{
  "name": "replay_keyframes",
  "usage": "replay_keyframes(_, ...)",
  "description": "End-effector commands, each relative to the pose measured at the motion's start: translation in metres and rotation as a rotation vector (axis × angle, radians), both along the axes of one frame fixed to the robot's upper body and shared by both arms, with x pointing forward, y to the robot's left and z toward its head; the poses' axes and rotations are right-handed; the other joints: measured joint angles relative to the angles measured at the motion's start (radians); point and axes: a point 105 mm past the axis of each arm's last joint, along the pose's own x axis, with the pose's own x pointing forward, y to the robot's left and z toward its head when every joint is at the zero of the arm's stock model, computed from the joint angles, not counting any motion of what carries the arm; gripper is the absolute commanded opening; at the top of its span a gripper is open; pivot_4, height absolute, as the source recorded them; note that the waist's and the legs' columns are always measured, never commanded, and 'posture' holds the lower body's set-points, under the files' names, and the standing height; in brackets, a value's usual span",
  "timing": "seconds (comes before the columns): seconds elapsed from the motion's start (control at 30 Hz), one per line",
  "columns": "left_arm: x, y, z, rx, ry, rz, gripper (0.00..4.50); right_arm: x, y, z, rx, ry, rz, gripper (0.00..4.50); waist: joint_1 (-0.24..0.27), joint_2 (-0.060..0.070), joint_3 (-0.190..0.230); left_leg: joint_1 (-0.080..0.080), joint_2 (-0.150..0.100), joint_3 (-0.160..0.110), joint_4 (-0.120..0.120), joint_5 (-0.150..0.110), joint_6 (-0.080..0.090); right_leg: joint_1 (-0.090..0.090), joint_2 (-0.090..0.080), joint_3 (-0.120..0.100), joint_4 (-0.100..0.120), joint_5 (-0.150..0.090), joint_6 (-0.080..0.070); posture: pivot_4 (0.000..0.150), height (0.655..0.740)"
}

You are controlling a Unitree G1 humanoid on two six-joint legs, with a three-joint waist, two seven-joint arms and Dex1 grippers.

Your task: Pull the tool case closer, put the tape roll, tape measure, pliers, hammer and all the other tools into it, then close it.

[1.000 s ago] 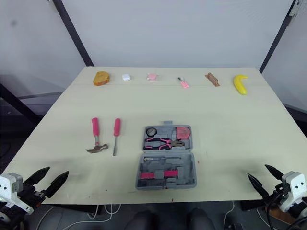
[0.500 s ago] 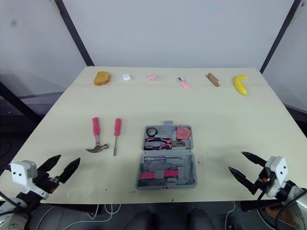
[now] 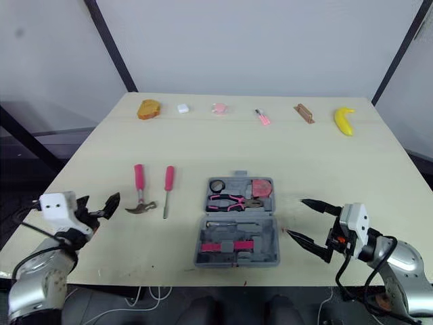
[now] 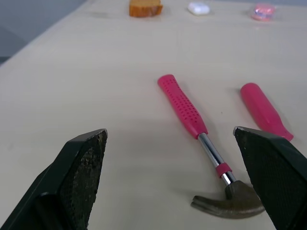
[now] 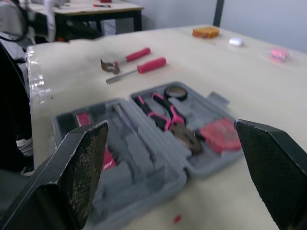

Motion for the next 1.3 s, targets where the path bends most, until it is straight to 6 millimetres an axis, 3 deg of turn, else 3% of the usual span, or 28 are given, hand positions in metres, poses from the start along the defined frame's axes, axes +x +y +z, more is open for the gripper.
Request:
replay_keyframes(0.03, 0.012, 0.004, -0.001, 0.033, 0.035, 0.055, 4.5, 0.001, 0.008, 0.01, -0.002, -0.045, 0.029, 4.4, -0.001, 0.0, 0.0, 0.0, 0.0, 0.0, 0.0, 0.0, 0.0, 0.0, 0.0, 0.0, 0.0, 0.0, 0.0, 0.15, 0.74)
replay_keyframes(0.27, 0.038, -0.015, -0.016, 0.037, 0.155, 0.082, 4.5, 0.003, 0.023, 0.016, 0.001, -0.065, 0.063, 4.4, -0.001, 0.0, 0.0, -0.001, 0.0, -0.002, 0.0, 0.0, 0.0, 0.0, 0.0, -0.001, 0.0, 0.0, 0.0, 0.15, 0.74)
replay_keyframes(0.77, 0.048, -0.032, -0.03, -0.041, 0.279, 0.123, 4.5, 0.002, 0.033, 0.018, -0.002, -0.072, 0.088, 4.4, -0.001, -0.001, 0.0, -0.001, 0.0, -0.002, 0.0, 0.0, 0.0, 0.0, -0.001, -0.002, 0.001, 0.0, 0.0, 0.15, 0.74)
replay_keyframes(0.97, 0.053, -0.033, -0.026, -0.097, 0.275, 0.146, 2.95, 0.002, 0.038, 0.021, -0.002, -0.076, 0.111, 4.5, 0.0, -0.001, 0.0, -0.001, -0.001, -0.003, 0.0, 0.0, 0.0, 0.0, -0.001, -0.002, 0.0, 0.0, 0.0, 0.15, 0.74)
replay_keyframes(1.0, 0.054, -0.033, -0.026, -0.092, 0.279, 0.141, 2.35, 0.002, 0.039, 0.021, -0.001, -0.077, 0.113, 4.5, 0.0, -0.001, 0.0, -0.001, -0.001, -0.003, 0.0, 0.0, 0.0, 0.0, -0.001, -0.002, 0.0, 0.0, 0.0, 0.15, 0.74)
replay_keyframes(1.03, 0.054, -0.034, -0.027, -0.093, 0.287, 0.138, 2.24, 0.002, 0.04, 0.021, 0.0, -0.077, 0.115, 4.5, 0.0, -0.001, 0.0, -0.001, -0.001, -0.003, 0.0, 0.0, 0.0, 0.0, -0.001, -0.002, 0.0, 0.0, 0.0, 0.15, 0.74)
replay_keyframes(1.07, 0.053, -0.034, -0.028, -0.095, 0.296, 0.141, 1.54, 0.002, 0.04, 0.021, 0.0, -0.077, 0.117, 4.5, 0.0, -0.001, 0.0, -0.001, -0.001, -0.002, 0.0, 0.0, 0.0, 0.0, -0.001, -0.002, 0.0, 0.0, 0.0, 0.15, 0.74)
replay_keyframes(1.2, 0.052, -0.032, -0.03, -0.093, 0.312, 0.152, 0.05, 0.002, 0.042, 0.018, -0.001, -0.074, 0.12, 4.5, -0.001, -0.001, 0.0, -0.001, -0.001, -0.003, 0.0, 0.0, 0.0, 0.0, -0.001, -0.002, 0.001, 0.0, 0.0, 0.15, 0.74)
replay_keyframes(1.3, 0.05, -0.031, -0.029, -0.091, 0.311, 0.149, 0.02, 0.001, 0.043, 0.017, 0.001, -0.073, 0.127, 4.5, -0.002, -0.001, 0.0, -0.001, -0.001, -0.003, 0.0, 0.0, 0.0, 0.0, -0.001, -0.002, 0.001, 0.0, 0.0, 0.15, 0.74)
